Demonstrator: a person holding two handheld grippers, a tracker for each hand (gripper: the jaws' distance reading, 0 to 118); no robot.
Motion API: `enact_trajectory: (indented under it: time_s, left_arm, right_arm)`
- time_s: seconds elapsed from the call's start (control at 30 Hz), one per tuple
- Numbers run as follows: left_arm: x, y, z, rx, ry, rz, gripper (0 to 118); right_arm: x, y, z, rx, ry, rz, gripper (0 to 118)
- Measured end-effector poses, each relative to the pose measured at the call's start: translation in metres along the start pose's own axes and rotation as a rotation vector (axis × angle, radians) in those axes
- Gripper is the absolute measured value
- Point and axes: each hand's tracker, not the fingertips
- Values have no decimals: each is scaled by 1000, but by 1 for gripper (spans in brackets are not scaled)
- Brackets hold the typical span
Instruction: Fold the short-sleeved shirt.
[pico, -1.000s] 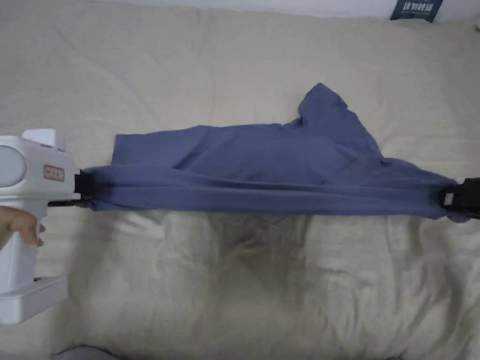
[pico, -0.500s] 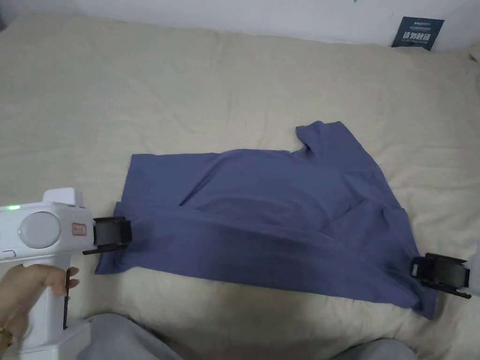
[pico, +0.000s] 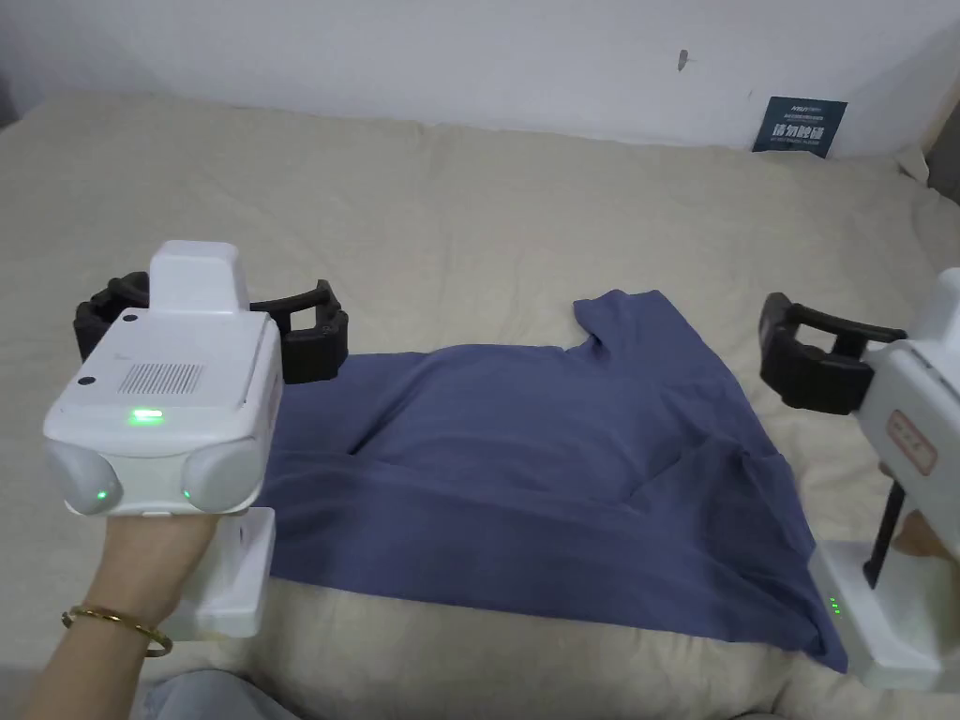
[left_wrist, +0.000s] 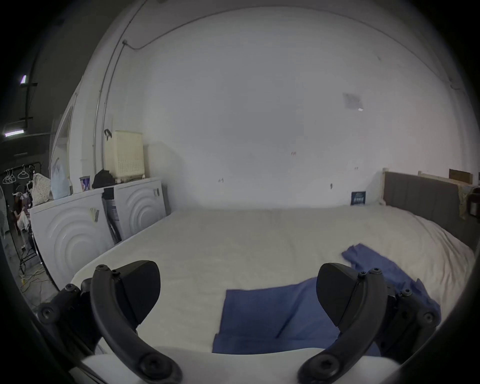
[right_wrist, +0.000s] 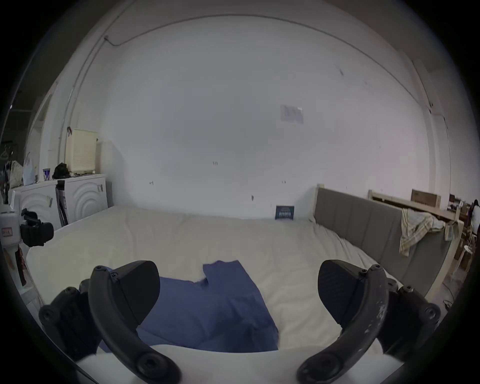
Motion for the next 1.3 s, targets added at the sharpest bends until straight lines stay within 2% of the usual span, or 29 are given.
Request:
enact_trajectory:
  time_s: [0.03,0.13,0.17,0.2,0.23,0.27,0.3,0.37,0.43,0.6,0.77,0.8,0.83,0.87,0.9,0.97,1.0,1.03,1.13,1.23,1.3]
  left_arm:
    - [3,0,2,12,-10,0,111]
    - [9,-2,4,23,-28,0,72]
    - [11,-3,5,19,-34,2,48]
    - [12,-5,5,16,-41,4,30]
    - [13,-8,6,17,-42,7,15]
    - [14,-9,6,15,-43,10,5]
    - [14,-11,6,10,-48,18,1]
    - [12,-13,3,-17,-58,28,0]
    - [11,-14,-1,-42,-71,16,0]
    - [6,-5,-32,-136,-96,-23,0]
    - [-20,13,-108,-326,-95,110,2]
    - [-25,15,-128,-380,-93,118,10]
    - [-28,16,-147,-438,-98,116,26]
    - [-31,16,-163,-475,-105,120,60]
    - [-34,13,-182,-520,-120,123,80]
    - [-36,6,-216,-613,-101,111,111]
    - [-36,1,-235,-655,-88,106,117]
    - [-37,-4,-248,-677,-77,102,118]
    - [-38,-26,-288,-754,-59,107,118]
    - [-37,-57,-322,-872,-39,54,118]
    - [-36,-75,-336,-925,-17,36,110]
  right_arm:
    - [-4,-3,-1,-2,-3,-4,118]
    - [-11,-9,-3,-27,-10,-43,117]
    - [-12,-12,-5,-39,4,-62,102]
    - [-13,-15,-4,-35,7,-78,81]
    - [-15,-17,-3,-31,6,-89,54]
    - [-16,-18,-3,-32,2,-91,17]
    - [-17,-19,-5,-42,1,-94,4]
    - [-16,-22,-8,-53,-9,-109,2]
    - [-13,-21,-12,-84,21,-134,2]
    - [-11,-17,-20,-107,3,-116,1]
    - [-6,-12,-38,-121,6,-114,1]
    - [-5,-12,-43,-125,8,-113,1]
    - [-7,-11,-48,-132,11,-114,1]
    - [-6,-11,-53,-139,12,-116,1]
    - [-5,-11,-60,-148,12,-117,1]
    - [-6,-12,-73,-167,19,-119,1]
    - [-6,-13,-80,-178,22,-118,1]
    - [-7,-14,-87,-187,24,-117,1]
    - [-10,-20,-110,-216,23,-107,1]
    - [-12,-29,-132,-252,26,-98,1]
    - [-14,-37,-144,-278,21,-91,1]
